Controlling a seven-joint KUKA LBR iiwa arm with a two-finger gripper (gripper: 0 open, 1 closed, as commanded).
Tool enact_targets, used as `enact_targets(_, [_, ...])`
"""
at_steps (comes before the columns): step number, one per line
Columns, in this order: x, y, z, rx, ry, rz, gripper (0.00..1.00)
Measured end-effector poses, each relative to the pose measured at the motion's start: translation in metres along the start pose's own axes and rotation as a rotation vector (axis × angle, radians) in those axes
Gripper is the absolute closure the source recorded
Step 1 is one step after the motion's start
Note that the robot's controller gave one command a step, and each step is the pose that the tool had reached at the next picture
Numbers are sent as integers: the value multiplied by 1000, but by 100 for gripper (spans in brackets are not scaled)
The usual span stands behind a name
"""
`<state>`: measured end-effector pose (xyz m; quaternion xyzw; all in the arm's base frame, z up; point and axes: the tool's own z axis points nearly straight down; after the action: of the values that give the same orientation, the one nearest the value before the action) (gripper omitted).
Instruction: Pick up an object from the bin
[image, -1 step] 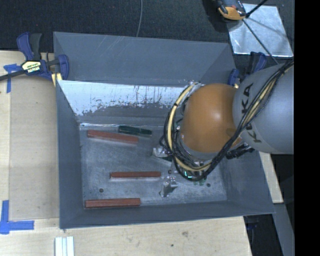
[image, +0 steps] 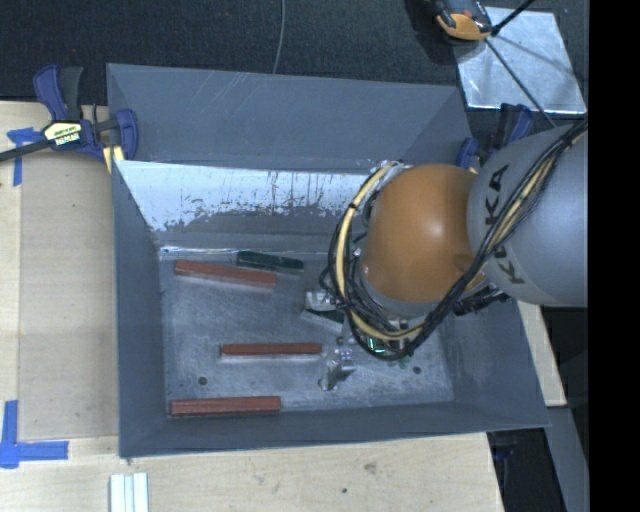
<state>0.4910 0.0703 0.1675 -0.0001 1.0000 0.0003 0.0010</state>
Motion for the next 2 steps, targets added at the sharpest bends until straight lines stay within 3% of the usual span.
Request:
enact_targets(1, [-46, 8, 90, -3, -23, 7, 100])
enact_targets(2, [-46, 8, 90, -3, -23, 7, 100])
